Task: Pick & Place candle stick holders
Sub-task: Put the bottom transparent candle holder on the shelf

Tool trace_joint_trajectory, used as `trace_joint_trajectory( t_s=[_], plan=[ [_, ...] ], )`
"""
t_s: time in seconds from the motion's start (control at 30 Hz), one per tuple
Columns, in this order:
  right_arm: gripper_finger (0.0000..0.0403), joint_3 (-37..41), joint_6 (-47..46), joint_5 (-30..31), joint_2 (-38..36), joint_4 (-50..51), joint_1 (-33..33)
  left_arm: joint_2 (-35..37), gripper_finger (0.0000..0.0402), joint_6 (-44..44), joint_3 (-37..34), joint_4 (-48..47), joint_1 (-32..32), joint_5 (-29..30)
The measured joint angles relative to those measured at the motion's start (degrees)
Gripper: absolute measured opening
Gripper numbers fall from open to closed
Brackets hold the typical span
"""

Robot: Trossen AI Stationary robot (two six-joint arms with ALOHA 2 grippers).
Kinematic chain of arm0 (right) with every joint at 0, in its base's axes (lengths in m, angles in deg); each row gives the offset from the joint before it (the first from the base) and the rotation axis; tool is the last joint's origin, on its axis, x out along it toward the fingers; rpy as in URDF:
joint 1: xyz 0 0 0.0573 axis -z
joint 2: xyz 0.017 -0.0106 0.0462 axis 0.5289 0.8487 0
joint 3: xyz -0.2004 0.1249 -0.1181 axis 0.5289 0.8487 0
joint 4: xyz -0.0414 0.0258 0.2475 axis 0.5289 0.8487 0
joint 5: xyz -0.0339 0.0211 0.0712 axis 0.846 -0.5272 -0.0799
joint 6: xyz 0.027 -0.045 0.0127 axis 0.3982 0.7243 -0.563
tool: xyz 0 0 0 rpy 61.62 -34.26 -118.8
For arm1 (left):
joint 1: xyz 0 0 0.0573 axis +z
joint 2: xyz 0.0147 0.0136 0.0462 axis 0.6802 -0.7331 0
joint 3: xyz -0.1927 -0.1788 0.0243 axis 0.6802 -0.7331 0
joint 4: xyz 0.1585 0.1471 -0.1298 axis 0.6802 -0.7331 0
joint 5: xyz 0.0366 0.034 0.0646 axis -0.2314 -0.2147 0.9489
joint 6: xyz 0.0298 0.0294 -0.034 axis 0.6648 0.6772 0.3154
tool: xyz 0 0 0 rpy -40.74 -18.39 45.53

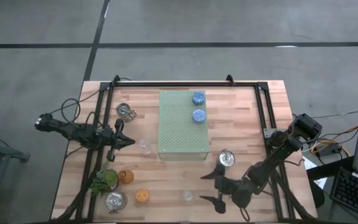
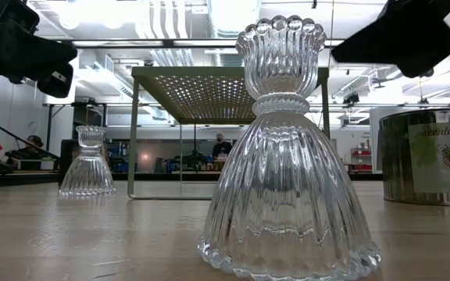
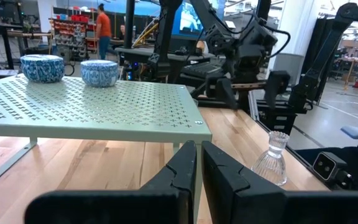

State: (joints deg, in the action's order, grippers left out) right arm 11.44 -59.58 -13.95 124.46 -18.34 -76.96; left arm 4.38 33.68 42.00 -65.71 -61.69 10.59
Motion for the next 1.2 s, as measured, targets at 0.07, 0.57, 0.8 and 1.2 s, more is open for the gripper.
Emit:
trace_joint_trajectory(
  t_s=[0.07,0.57,0.8,1.2],
  plan=[
    [0.0363,0.00,-1.44,-1.22,-0.02,-1.03,0.02,0.00,0.0028,-0.02,0.00,-0.01,0.01,0.00],
    [0.0363,-16.79,-16.16,-4.21,1.14,19.53,2.15,-0.15,0.0028,0.00,0.00,0.04,0.02,-0.01],
    [0.0363,-30.52,-28.04,-4.19,7.19,37.61,3.54,-0.68,0.0028,-0.01,0.00,0.04,0.00,0.01],
    [0.0363,-51.69,-40.44,-7.44,22.45,58.53,5.35,-0.87,0.0028,0.00,0.00,0.02,0.00,0.01]
  ],
)
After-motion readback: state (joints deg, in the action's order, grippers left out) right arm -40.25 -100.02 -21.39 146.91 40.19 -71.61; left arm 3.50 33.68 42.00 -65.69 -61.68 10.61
